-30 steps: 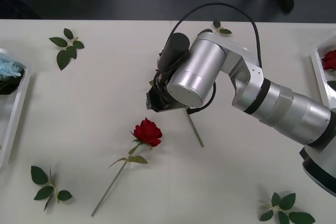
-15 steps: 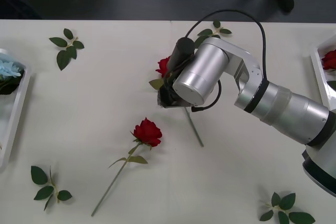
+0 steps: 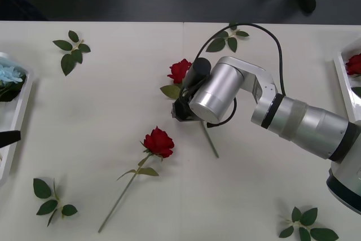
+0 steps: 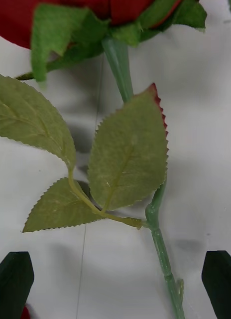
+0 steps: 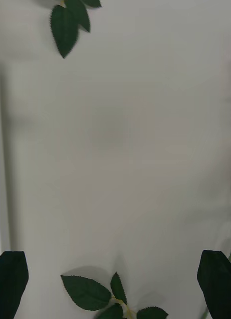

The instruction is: Put the red flowers into the right box and the blue flowers into the left box

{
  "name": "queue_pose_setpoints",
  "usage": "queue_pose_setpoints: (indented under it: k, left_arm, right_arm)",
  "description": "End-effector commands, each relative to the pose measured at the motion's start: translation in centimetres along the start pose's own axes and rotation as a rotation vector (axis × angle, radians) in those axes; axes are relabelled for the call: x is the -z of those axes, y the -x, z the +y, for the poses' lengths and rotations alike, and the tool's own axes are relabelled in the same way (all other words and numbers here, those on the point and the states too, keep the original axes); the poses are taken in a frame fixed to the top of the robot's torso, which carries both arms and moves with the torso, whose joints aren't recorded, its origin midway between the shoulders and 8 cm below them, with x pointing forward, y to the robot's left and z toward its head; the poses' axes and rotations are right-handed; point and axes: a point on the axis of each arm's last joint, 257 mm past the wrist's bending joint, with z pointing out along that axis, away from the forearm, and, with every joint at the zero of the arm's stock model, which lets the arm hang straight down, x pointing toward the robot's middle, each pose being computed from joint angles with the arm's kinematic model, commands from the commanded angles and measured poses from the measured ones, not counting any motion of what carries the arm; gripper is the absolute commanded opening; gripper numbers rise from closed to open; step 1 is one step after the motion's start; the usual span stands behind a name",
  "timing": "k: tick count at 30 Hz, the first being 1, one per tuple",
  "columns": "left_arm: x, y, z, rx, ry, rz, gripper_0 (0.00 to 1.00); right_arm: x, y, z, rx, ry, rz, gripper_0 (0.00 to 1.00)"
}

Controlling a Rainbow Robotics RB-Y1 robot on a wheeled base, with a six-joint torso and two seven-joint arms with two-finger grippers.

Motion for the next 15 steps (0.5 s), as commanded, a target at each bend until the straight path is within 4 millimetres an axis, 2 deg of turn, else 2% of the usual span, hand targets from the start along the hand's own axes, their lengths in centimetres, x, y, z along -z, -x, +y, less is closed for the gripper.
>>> queue_pose_setpoints:
  k: [1,4,5,6,7,9,10,11,12,15]
  left_arm:
    - [-0.6,1.3,-4.6,-0.083,-0.036,0.073,1.00]
    - [-1.3,0.7,-7.3,-0.132,-0.065,0.153,1.00]
    - [-1.4,0.4,-8.2,-0.159,-0.073,0.182,1.00]
    - [-1.5,0.2,-8.9,-0.174,-0.081,0.204,1.00]
    - [-1.7,-0.2,-9.7,-0.189,-0.088,0.226,1.00]
    - [-2.1,-0.6,-11.1,-0.202,-0.107,0.250,1.00]
    - [-2.4,-0.9,-11.9,-0.204,-0.119,0.266,1.00]
    - [-2.6,-1.1,-12.4,-0.203,-0.128,0.272,1.00]
    - [-3.0,-1.4,-13.1,-0.206,-0.139,0.279,1.00]
    - [-4.3,-2.4,-15.2,-0.216,-0.160,0.306,1.00]
  right_arm:
    - [1.0,1.7,1.9,0.004,0.026,-0.029,1.00]
    - [0.9,1.6,1.8,0.004,0.024,-0.028,1.00]
    - [0.8,1.6,1.6,0.007,0.018,-0.027,0.98]
    - [0.7,1.6,1.4,0.005,0.015,-0.026,0.91]
    - [0.7,1.6,1.2,0.005,0.010,-0.025,0.83]
    - [0.6,1.5,1.3,0.010,0.010,-0.023,0.39]
    - [0.6,1.5,1.1,0.013,0.007,-0.024,0.12]
    - [0.6,1.5,1.0,0.010,0.005,-0.022,0.03]
    - [0.5,1.4,0.9,0.012,0.002,-0.020,0.00]
    - [0.3,1.2,0.5,0.005,-0.006,-0.011,0.00]
